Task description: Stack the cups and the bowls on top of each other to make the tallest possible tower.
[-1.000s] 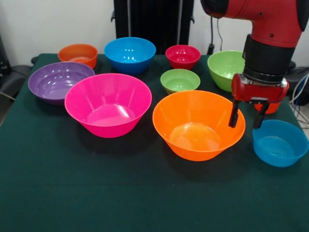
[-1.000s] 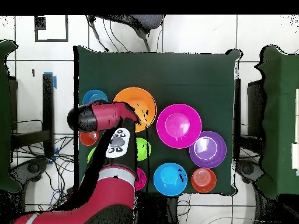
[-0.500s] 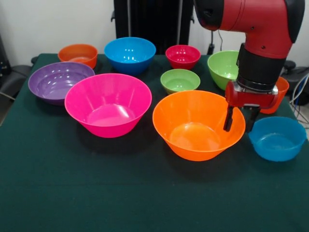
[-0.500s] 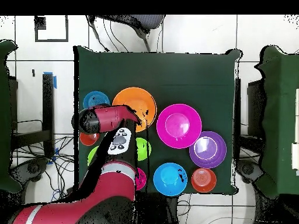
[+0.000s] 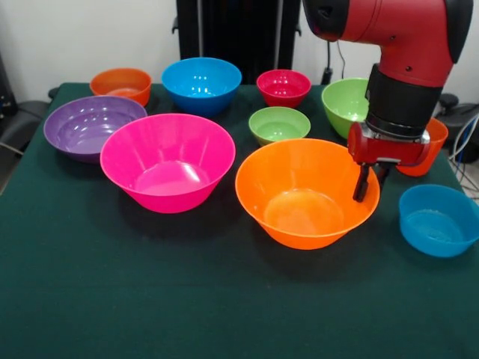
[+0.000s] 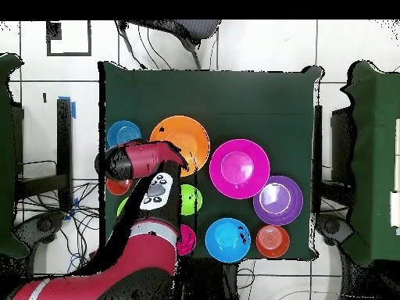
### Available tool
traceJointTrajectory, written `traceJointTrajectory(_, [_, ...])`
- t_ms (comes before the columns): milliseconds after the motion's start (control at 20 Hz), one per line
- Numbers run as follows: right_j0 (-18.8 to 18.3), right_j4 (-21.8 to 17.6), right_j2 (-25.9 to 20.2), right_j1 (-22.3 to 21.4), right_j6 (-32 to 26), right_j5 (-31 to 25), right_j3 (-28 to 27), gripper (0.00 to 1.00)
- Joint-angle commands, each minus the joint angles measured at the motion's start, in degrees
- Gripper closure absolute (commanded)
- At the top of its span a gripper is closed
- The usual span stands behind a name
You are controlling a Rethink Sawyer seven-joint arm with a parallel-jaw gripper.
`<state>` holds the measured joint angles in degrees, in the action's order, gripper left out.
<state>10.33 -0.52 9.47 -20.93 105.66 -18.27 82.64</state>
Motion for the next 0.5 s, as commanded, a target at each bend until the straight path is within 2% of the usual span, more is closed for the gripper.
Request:
traceJointTrajectory(50, [0.02,-0.97,-5.69,2.47,5.76,1.18,0.95,1.00])
traceJointTrajectory(400, [-0.34,-1.65,-5.89,1.69,4.05,-0.56,0.82,1.00])
traceJointTrajectory(450, [-0.52,-1.77,-6.12,1.60,3.76,-0.57,0.97,0.00])
traceJointTrajectory(500, [-0.52,-1.80,-6.11,1.62,3.54,-1.08,0.86,0.00])
